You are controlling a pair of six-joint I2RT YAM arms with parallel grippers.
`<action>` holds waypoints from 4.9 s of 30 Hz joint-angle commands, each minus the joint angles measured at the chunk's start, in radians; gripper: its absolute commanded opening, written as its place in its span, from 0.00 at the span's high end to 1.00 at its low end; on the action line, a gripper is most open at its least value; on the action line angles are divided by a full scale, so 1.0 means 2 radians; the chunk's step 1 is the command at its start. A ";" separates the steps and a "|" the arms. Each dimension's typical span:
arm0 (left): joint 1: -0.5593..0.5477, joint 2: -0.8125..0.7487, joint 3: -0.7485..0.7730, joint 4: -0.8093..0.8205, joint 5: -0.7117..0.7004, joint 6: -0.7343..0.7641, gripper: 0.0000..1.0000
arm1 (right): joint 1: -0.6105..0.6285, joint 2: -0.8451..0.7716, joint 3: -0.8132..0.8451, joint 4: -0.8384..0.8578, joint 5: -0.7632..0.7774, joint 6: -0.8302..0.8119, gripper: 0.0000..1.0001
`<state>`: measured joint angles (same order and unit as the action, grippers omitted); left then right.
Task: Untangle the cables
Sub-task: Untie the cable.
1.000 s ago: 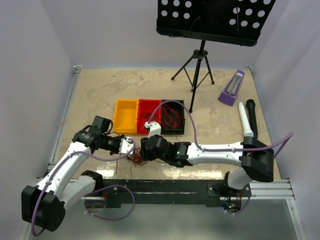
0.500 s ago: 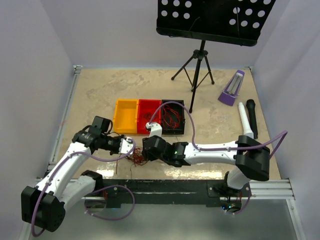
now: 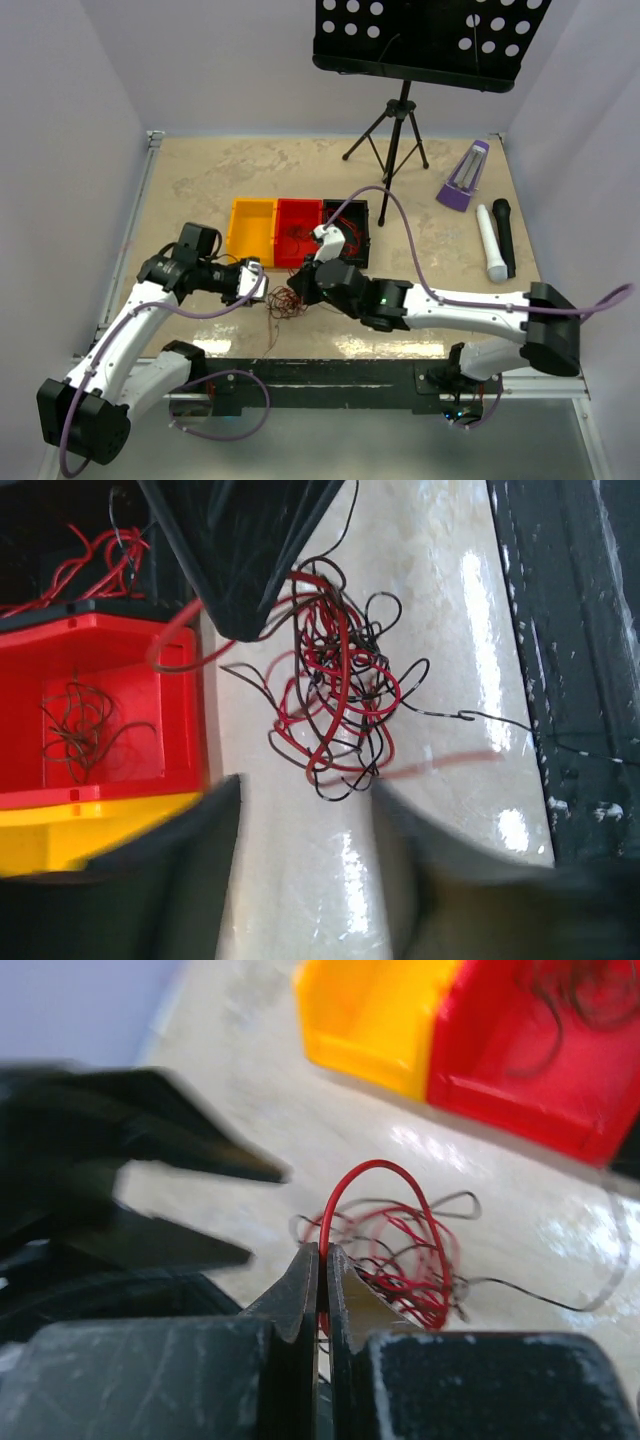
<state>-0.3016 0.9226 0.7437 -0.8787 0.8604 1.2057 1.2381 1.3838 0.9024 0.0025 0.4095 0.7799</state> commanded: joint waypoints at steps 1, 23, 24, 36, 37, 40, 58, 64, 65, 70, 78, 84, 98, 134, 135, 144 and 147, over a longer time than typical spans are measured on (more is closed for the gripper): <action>-0.002 0.004 0.032 0.013 0.055 -0.056 0.25 | 0.015 -0.059 -0.016 0.062 0.015 -0.034 1.00; -0.002 0.019 0.044 -0.038 0.093 -0.011 0.26 | 0.053 -0.140 -0.008 0.134 0.071 -0.069 1.00; -0.002 0.018 0.043 -0.036 0.093 -0.016 0.27 | 0.053 -0.142 -0.007 0.137 0.069 -0.069 1.00; -0.002 0.009 0.039 -0.011 0.087 -0.037 0.94 | 0.054 -0.150 0.004 0.104 0.114 -0.064 1.00; -0.002 0.007 0.035 -0.011 0.079 -0.031 0.94 | 0.053 -0.160 0.004 0.090 0.128 -0.062 1.00; -0.002 0.002 0.025 0.002 0.047 -0.025 1.00 | 0.053 -0.210 -0.003 0.056 0.181 -0.060 1.00; -0.002 -0.026 -0.080 0.015 -0.193 0.152 1.00 | 0.053 -0.451 0.034 -0.273 0.389 0.087 1.00; -0.002 -0.046 -0.102 0.024 -0.215 0.172 1.00 | 0.053 -0.444 0.032 -0.240 0.376 0.049 1.00; -0.002 -0.043 -0.100 0.026 -0.215 0.167 1.00 | 0.053 -0.441 0.032 -0.244 0.374 0.055 1.00; -0.002 -0.029 -0.058 0.005 -0.198 0.134 0.77 | 0.054 -0.427 0.024 -0.223 0.365 0.030 1.00; 0.006 -0.094 -0.137 0.006 -0.268 0.180 1.00 | 0.053 -0.469 0.086 -0.263 0.405 0.005 1.00; 0.005 -0.066 -0.021 0.047 -0.146 0.031 0.54 | 0.054 -0.440 0.064 -0.215 0.357 -0.009 1.00; -0.026 -0.039 0.055 0.235 0.177 -0.214 0.00 | 0.053 -0.322 0.035 -0.031 0.239 -0.043 1.00; -0.236 -0.090 -0.056 0.302 0.055 0.119 0.47 | 0.054 -0.200 0.070 0.094 0.126 -0.041 1.00; -0.237 -0.098 -0.064 0.307 0.056 0.145 0.51 | 0.054 -0.199 0.070 0.094 0.125 -0.039 1.00; -0.237 -0.119 -0.098 0.312 0.037 0.237 0.85 | 0.054 -0.198 0.065 0.099 0.113 -0.029 1.00; -0.237 -0.123 -0.101 0.327 0.038 0.216 1.00 | 0.053 -0.199 0.065 0.099 0.114 -0.028 1.00</action>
<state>-0.7727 0.6903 0.5564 -0.2928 0.9108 1.6112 1.3415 1.0012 0.9928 0.1455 0.6540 0.7074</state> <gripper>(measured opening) 0.036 0.022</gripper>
